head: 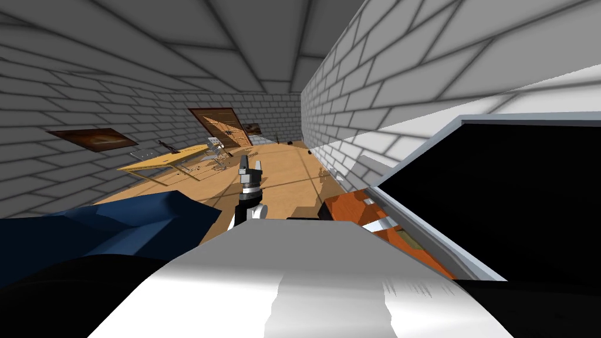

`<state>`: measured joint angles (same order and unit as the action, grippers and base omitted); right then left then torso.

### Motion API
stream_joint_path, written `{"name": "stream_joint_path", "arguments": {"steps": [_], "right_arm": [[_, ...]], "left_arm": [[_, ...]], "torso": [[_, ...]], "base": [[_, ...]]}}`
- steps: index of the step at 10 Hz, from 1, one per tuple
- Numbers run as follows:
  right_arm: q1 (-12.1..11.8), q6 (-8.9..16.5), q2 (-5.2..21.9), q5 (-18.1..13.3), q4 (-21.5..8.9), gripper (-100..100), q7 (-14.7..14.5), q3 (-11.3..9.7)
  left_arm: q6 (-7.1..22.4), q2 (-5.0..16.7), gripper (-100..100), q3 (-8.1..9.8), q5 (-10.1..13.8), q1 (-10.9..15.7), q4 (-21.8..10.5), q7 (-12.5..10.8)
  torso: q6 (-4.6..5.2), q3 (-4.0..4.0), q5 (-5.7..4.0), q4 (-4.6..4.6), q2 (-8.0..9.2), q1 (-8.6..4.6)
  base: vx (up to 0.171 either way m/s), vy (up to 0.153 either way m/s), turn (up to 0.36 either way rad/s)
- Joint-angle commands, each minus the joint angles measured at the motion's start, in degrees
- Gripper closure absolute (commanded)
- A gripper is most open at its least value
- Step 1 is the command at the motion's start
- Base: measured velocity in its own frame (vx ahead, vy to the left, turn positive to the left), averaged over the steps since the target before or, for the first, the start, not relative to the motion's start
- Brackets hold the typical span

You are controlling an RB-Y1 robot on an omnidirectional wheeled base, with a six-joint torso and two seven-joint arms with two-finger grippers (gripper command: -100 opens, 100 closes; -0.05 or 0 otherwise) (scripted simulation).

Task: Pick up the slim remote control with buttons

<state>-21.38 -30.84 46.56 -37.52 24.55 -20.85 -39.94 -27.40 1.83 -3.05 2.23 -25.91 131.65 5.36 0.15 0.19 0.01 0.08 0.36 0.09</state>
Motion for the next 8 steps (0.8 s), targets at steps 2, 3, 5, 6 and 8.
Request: {"name": "stream_joint_path", "arguments": {"steps": [2,3,5,6,8], "right_arm": [[0.9,-0.3,-1.3,0.2,-2.0,-100,-0.1,0.1],[1.0,-0.3,-1.5,0.3,-2.2,100,-0.1,0.1],[1.0,-0.5,-1.5,0.2,-2.2,100,-0.1,0.1],[1.0,-0.5,-1.5,0.3,-2.2,100,-0.1,0.1],[1.0,-0.4,-1.5,0.3,-2.2,0,-0.1,0.1]], "left_arm": [[0.0,0.0,0,0.00,0.0,0.0,0.0,0.0],[0.0,0.0,0,0.00,0.0,0.0,0.0,0.0],[0.0,0.0,0,0.00,0.0,0.0,0.0,0.0],[0.0,0.0,0,0.00,0.0,0.0,0.0,0.0],[0.0,0.0,0,0.00,0.0,0.0,0.0,0.0]], "torso": [[-0.02,-0.01,0.01,0.00,-0.01,0.05],[0.01,-0.08,0.02,-0.03,-0.15,0.08],[-0.03,-0.16,0.00,-0.04,-0.30,-0.03],[-0.03,-0.17,-0.01,-0.04,-0.31,-0.07],[-0.03,-0.18,-0.01,-0.05,-0.33,-0.08]], "base": [[-0.065,-0.015,0.077],[-0.007,-0.001,-0.009],[0.000,0.000,0.000],[0.000,0.000,0.000],[0.000,0.000,0.000]]}}
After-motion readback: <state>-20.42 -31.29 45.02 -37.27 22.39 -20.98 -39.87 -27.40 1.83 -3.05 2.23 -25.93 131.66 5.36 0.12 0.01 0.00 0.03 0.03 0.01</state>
